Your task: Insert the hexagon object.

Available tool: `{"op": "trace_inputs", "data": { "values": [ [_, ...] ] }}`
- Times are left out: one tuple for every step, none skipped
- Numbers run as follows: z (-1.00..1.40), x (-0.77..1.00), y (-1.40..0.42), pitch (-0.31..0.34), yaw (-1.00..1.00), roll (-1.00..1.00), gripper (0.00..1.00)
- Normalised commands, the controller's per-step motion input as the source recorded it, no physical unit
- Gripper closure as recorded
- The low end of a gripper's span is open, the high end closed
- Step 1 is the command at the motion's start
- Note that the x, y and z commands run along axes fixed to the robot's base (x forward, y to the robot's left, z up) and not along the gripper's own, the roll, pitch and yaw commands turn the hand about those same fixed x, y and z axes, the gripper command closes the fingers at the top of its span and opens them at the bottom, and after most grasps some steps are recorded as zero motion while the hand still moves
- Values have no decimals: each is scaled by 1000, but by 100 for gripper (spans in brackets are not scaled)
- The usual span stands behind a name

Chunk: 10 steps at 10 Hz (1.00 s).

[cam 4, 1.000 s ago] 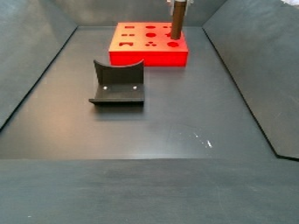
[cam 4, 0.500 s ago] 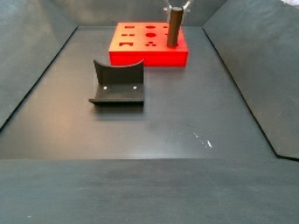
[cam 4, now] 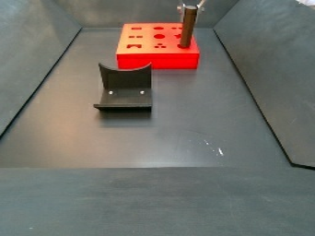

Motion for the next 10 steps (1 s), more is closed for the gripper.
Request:
{"op": "trace_inputs", "data": {
  "values": [
    [-351,323,177,0,83,64,100],
    [-297,143,26,0,46,71,100],
    [-251,-43,-3,0,0,119,100],
    [-237,-89,-100,0,0,144,100],
    [-269,-9,-151,0,0,186,100],
    [-26,0,-86,17,0,160,100],
    [0,-23,34,-10,0,-31,100],
    [-700,60,-31,0,0,150,100],
    [-854,149,-103,36,0,210,100],
    [-894,269,-66,0,3,209,100]
  ]
}}
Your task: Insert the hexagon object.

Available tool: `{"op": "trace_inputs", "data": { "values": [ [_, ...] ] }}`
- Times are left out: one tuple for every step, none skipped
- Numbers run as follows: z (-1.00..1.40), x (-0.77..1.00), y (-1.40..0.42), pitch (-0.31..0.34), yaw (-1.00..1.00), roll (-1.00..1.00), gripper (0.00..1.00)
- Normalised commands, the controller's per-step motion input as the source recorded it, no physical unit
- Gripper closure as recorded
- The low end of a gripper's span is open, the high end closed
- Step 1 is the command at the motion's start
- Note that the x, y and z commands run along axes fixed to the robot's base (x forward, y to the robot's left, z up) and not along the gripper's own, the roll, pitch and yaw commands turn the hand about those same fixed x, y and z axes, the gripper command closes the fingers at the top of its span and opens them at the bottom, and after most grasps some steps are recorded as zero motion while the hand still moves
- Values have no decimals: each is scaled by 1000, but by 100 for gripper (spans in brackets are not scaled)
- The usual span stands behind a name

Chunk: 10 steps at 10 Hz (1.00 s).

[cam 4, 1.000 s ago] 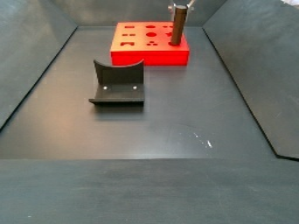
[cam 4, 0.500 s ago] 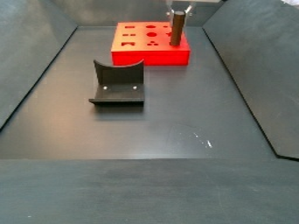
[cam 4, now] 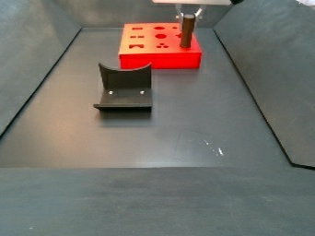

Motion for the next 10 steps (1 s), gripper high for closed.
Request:
{"op": "trace_inputs", "data": {
  "values": [
    [-886,289,-51,0,0,214,100],
    [-649,234,-131,0,0,343,100],
    [-637,220,-137,10,0,350,100],
    [-611,186,-140,50,0,347,100],
    [-597,117,-157,154,-63,284,100],
    [-671,106,-223,180,-106,209,100],
    [-740,131,-186,169,-103,177,100],
    [-817,129,-51,160,-80,111,100],
    [-497,180,6,179,-29,0,100],
    [0,0,0,0,0,0,100]
  ]
}}
